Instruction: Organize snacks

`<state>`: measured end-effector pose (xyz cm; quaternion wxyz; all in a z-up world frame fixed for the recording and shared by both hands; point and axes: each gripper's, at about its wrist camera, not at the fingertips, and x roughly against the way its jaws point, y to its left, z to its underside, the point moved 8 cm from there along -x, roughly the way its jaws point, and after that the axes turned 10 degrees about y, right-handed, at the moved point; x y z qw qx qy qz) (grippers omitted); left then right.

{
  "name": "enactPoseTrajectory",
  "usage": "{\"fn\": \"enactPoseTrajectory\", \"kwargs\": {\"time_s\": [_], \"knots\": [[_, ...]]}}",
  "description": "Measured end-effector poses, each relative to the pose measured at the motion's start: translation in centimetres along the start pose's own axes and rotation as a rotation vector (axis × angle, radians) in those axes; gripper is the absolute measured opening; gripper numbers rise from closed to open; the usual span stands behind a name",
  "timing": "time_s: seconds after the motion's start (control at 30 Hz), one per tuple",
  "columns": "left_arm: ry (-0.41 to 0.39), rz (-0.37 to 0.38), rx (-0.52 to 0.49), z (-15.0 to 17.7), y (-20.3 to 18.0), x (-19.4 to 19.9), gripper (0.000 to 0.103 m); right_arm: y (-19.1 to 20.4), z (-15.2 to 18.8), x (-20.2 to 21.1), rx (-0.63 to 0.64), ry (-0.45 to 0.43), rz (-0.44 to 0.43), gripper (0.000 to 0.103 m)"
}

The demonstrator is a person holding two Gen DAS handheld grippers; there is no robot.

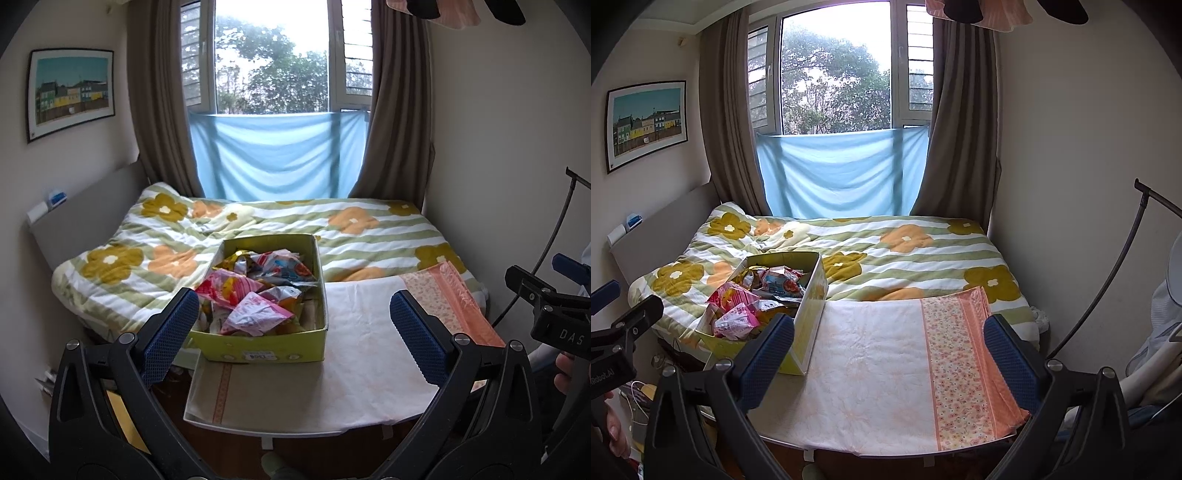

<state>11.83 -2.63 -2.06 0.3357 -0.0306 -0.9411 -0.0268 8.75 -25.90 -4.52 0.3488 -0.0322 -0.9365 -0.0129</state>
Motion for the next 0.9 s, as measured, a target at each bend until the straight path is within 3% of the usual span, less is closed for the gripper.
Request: {"fn": "enactPoseTrajectory", "kwargs": {"time_s": [0.9], "knots": [[-0.088,-0.048,0.004,0.0,0.6,1.5,0.103,0.8,-0.4,0.0,-0.013,0.0,0.012,0.102]]}}
